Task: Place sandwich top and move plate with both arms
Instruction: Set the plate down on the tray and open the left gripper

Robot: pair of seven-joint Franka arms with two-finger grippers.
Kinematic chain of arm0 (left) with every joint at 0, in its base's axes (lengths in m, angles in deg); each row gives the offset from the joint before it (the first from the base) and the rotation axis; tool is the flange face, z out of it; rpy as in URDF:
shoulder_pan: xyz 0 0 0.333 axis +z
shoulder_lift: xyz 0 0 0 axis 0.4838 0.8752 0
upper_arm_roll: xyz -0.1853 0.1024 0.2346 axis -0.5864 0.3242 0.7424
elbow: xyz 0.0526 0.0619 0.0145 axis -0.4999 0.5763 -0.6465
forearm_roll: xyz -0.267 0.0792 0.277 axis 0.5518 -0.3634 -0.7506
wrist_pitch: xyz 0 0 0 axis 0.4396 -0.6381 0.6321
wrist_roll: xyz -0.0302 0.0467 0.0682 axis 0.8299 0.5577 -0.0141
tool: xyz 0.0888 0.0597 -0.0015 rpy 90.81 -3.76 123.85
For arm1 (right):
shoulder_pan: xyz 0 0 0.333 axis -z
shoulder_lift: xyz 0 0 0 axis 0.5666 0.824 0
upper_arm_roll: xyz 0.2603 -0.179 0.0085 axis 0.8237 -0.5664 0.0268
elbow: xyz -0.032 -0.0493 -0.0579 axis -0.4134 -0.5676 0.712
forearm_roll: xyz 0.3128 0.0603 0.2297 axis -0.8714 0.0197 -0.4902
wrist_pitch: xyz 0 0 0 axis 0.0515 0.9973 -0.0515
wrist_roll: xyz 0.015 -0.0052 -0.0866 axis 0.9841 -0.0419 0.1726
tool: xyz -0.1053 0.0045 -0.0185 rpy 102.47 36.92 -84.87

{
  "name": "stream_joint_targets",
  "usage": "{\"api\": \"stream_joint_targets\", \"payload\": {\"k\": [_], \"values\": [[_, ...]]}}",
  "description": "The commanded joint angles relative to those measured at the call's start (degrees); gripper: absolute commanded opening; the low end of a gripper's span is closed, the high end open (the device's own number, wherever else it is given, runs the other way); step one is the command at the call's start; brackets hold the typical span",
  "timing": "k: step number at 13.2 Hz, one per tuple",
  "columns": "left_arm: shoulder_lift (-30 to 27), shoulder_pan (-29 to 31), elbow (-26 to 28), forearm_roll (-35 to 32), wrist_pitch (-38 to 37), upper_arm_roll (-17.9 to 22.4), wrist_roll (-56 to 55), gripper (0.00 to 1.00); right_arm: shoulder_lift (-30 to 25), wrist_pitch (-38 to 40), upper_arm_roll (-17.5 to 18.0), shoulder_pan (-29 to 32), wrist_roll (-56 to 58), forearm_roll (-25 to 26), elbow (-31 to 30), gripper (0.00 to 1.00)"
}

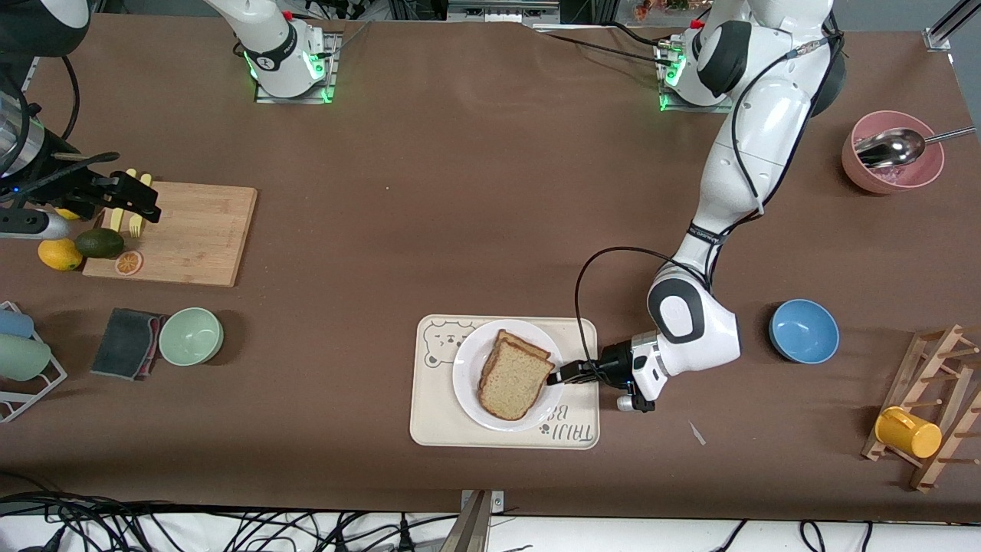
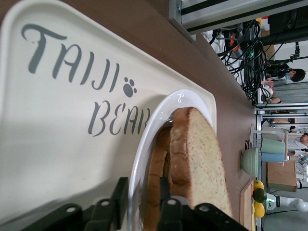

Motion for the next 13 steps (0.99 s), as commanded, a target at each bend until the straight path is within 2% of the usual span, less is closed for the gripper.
{"api": "stream_joint_targets", "payload": {"k": [1, 5, 7, 11, 13], "values": [[-0.4, 0.3, -0.7, 1.5, -0.5, 0.0, 1.2, 1.00, 0.2, -0.1, 0.7, 0.9, 2.3, -0.5, 0.7, 1.00], [-2.3, 1.5, -0.5, 1.1, -2.6, 0.2, 1.4, 1.00, 0.2, 0.0, 0.7, 0.9, -0.1, -0.8, 0.7, 1.00], [-3.7, 2.4, -0.1, -1.4, -3.8, 0.2, 1.0, 1.00, 0.2, 0.1, 0.7, 0.9, -1.2, -0.8, 0.7, 1.00], [-8.3, 3.1, 0.8, -11.7, -6.4, 0.2, -3.0, 1.00, 0.3, 0.0, 0.7, 0.9, -1.2, -0.8, 0.7, 1.00], [-10.6, 3.6, 0.9, -20.1, -8.7, 0.3, -7.6, 1.00, 0.2, 0.0, 0.7, 0.9, -1.2, -0.8, 0.7, 1.00]]}}
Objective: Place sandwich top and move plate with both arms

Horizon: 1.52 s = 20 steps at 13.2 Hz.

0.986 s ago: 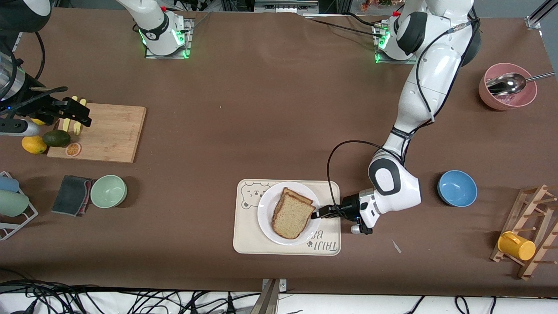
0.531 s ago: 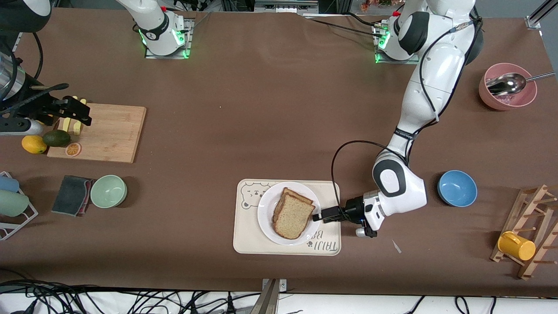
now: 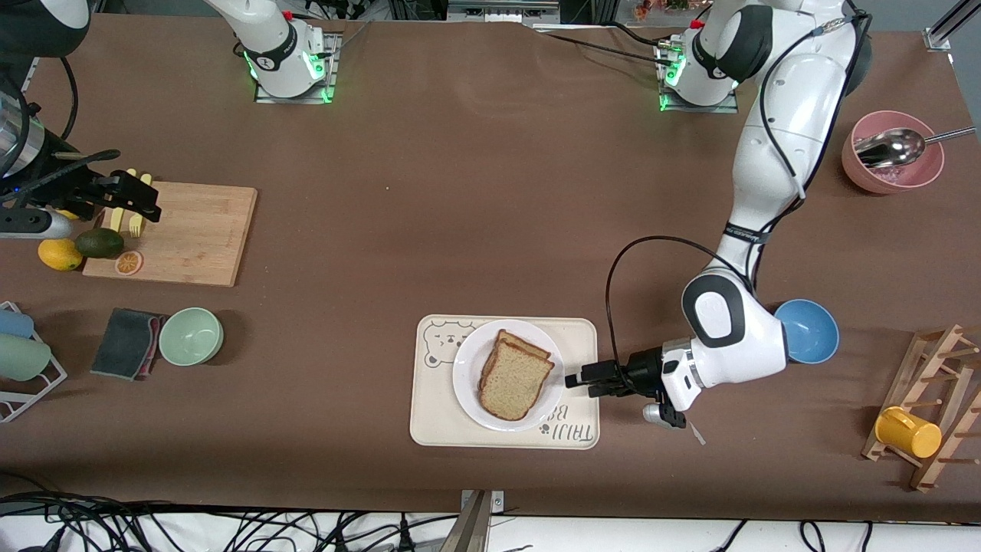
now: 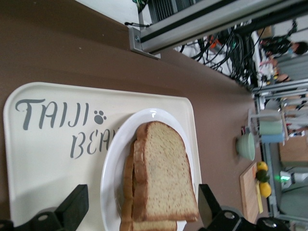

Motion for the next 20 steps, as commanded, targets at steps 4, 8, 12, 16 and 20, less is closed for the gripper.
{"api": "stream_joint_targets", "payload": {"k": [4, 8, 12, 16, 20], "values": [[-7.2, 1.9, 2.2, -17.7, -7.8, 0.1, -7.7, 1.00, 0.2, 0.4, 0.7, 0.9, -0.7, -0.7, 0.8, 1.00], [-10.5, 3.6, 2.1, -31.5, -15.9, 0.7, -7.7, 1.00, 0.2, 0.6, 0.7, 0.9, -0.6, -0.7, 0.8, 1.00], [-15.2, 4.3, 2.1, -46.4, -26.9, 1.7, -9.4, 1.00, 0.2, 0.6, 0.6, 0.9, -0.6, -0.7, 0.7, 1.00], [-22.5, 4.3, 2.2, -59.2, -36.5, 2.0, -16.2, 1.00, 0.2, 0.6, 0.6, 0.9, -0.6, -0.7, 0.7, 1.00], [-30.3, 4.4, 2.3, -62.1, -38.3, 2.1, -23.9, 1.00, 0.2, 0.6, 0.6, 0.9, -0.7, -0.7, 0.8, 1.00]]}}
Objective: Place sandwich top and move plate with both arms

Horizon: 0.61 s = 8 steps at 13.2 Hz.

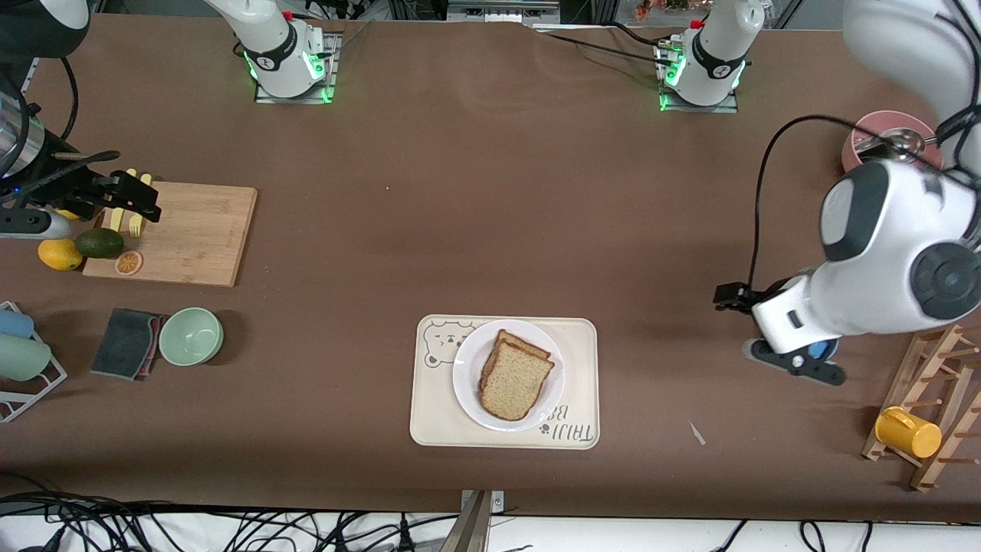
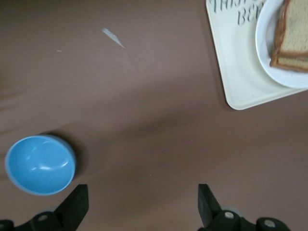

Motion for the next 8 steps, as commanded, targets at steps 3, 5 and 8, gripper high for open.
{"api": "stream_joint_targets", "payload": {"k": [3, 5, 8], "values": [[-11.6, 1.7, 2.2, -2.6, -5.5, 0.2, -2.7, 1.00, 0.2, 0.5, 0.6, 0.9, -0.3, -0.4, 0.7, 1.00], [-12.7, 2.6, 1.7, -2.8, -5.8, 1.2, -4.4, 1.00, 0.2, 0.6, 0.6, 0.9, -0.3, -0.6, 0.7, 1.00], [-14.4, 3.0, 3.6, -2.8, -5.8, 0.8, -5.0, 1.00, 0.1, 0.5, 0.6, 0.9, -0.4, -0.7, 0.7, 1.00]]}}
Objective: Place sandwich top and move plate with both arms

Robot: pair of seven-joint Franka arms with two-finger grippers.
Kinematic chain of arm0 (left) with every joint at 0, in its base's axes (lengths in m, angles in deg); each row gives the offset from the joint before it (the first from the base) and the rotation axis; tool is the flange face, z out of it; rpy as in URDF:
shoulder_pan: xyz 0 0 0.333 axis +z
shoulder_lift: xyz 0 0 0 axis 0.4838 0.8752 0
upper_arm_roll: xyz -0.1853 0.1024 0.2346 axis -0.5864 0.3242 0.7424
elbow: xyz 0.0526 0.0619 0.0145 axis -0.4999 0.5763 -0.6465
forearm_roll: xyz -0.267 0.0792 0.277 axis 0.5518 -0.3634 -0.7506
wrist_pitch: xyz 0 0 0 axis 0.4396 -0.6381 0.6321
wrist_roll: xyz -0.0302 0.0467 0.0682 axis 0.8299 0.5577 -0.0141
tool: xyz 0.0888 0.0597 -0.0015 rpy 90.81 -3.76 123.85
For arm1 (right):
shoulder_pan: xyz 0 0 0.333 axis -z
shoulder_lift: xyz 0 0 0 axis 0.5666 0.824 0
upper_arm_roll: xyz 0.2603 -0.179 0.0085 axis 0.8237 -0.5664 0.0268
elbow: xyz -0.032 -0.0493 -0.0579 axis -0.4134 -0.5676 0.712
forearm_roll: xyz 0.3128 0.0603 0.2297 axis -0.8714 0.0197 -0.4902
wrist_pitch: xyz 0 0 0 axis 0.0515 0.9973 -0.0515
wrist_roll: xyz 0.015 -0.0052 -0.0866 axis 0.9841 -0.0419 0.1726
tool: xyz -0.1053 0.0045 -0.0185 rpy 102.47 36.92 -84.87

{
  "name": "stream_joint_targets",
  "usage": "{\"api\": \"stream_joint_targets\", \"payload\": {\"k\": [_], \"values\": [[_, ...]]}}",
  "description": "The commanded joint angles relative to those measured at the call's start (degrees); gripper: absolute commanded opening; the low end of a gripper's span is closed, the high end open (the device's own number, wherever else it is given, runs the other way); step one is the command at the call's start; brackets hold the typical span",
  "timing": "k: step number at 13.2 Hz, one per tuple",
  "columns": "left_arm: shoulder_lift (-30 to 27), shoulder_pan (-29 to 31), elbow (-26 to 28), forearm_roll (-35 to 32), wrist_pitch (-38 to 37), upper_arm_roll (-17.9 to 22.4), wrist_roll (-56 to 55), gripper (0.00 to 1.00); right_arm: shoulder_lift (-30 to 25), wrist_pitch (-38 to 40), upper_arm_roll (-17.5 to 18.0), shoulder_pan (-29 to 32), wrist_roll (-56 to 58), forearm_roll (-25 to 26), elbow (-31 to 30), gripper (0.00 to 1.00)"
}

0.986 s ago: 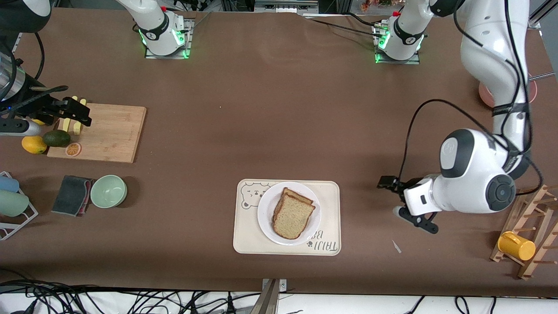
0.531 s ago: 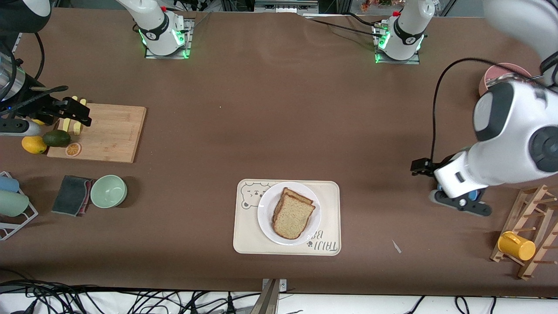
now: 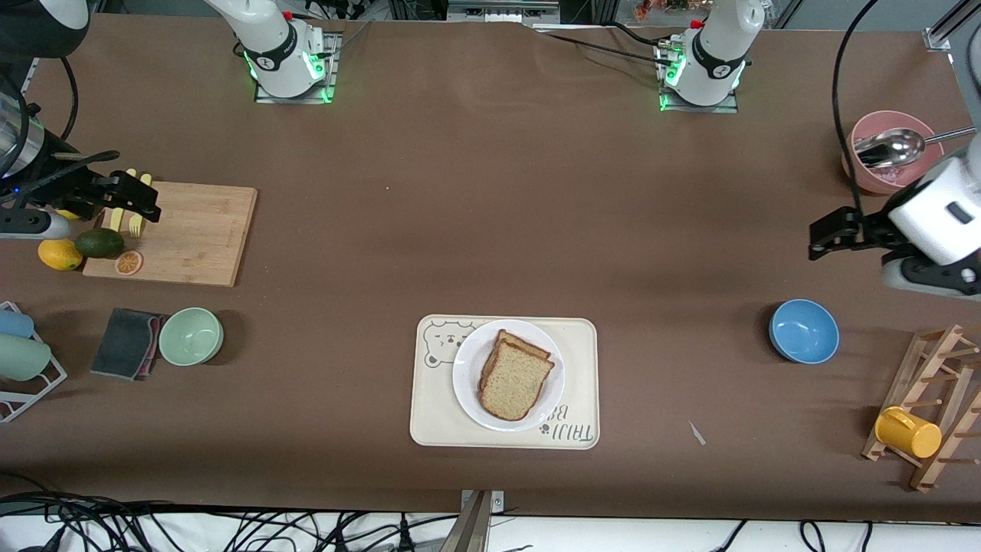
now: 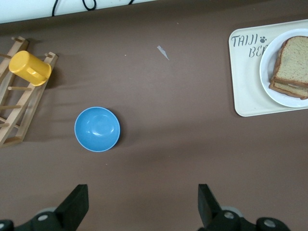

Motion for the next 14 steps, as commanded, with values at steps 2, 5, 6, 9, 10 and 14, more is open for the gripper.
{"api": "stream_joint_targets", "payload": {"k": [2, 5, 6, 9, 10, 14], "values": [[-3.6, -0.1, 6.9, -1.3, 0.8, -1.3, -1.7, 1.00, 0.2, 0.5, 0.6, 0.8, -0.3, -0.7, 0.6, 1.00], [-6.3, -0.1, 9.4, -1.0, 0.8, -1.5, -2.0, 1.00, 0.2, 0.3, 0.6, 0.8, -0.4, -0.7, 0.6, 1.00], [-8.2, 0.1, 12.7, 0.5, 1.7, -1.0, -2.0, 1.00, 0.2, 0.3, 0.6, 0.7, -0.4, -0.7, 0.6, 1.00], [-16.1, 1.1, 24.4, 1.9, 8.2, -0.9, -2.0, 1.00, 0.2, 0.4, 0.6, 0.8, -0.4, -0.7, 0.6, 1.00], [-16.1, 0.7, 24.1, 1.9, 7.6, -1.0, -2.0, 1.00, 0.2, 0.4, 0.6, 0.8, -0.4, -0.7, 0.6, 1.00], [-16.1, -0.5, 24.1, 2.0, 7.4, -0.6, -2.4, 1.00, 0.2, 0.4, 0.6, 0.8, -0.4, -0.7, 0.6, 1.00]]}}
